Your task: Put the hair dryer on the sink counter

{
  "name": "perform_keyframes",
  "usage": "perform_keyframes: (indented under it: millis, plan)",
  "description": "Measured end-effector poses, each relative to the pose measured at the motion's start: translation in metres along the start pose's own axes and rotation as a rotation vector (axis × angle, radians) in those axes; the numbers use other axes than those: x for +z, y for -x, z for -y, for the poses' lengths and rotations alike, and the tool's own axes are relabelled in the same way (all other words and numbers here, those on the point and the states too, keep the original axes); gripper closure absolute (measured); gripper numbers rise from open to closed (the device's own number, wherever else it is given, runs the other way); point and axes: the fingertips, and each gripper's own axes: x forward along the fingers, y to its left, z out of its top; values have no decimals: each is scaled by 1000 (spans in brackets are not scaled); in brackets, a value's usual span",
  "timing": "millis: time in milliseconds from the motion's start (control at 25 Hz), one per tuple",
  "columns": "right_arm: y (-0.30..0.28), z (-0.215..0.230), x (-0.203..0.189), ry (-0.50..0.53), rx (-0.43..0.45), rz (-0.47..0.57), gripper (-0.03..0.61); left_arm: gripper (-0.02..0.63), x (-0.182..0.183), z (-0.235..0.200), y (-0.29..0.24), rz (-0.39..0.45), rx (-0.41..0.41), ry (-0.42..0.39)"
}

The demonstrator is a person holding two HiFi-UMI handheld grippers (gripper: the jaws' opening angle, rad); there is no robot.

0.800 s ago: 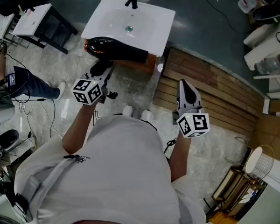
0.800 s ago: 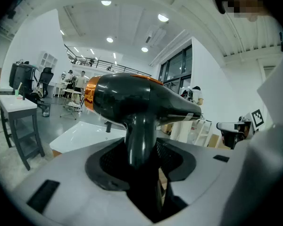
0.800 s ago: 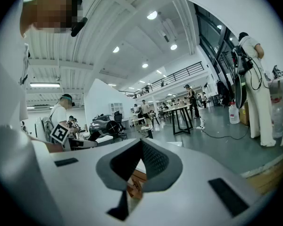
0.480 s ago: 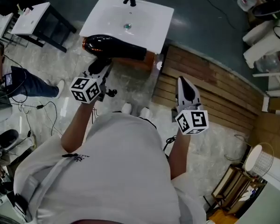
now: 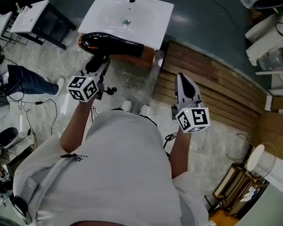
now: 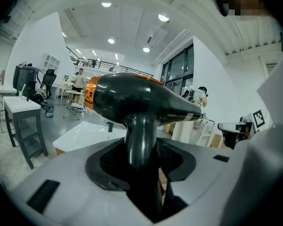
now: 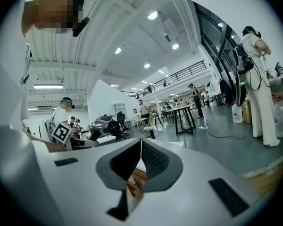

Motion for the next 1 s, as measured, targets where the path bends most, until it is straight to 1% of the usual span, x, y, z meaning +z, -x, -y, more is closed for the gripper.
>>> perform_keyframes:
  millis: [480, 680, 800, 1000]
  plan:
    - [7, 12, -11, -16, 48, -16, 570, 433, -16, 9, 9, 2, 49, 7]
    - [11, 15, -10, -31, 55, -7, 571, 431, -19, 13, 13, 3, 62, 17]
    - [13, 17, -14, -20, 54, -19, 571, 433, -20, 13, 15, 5, 71, 22]
    - [14, 16, -17, -22, 84, -21, 571, 432, -20, 14, 20, 10, 88, 18]
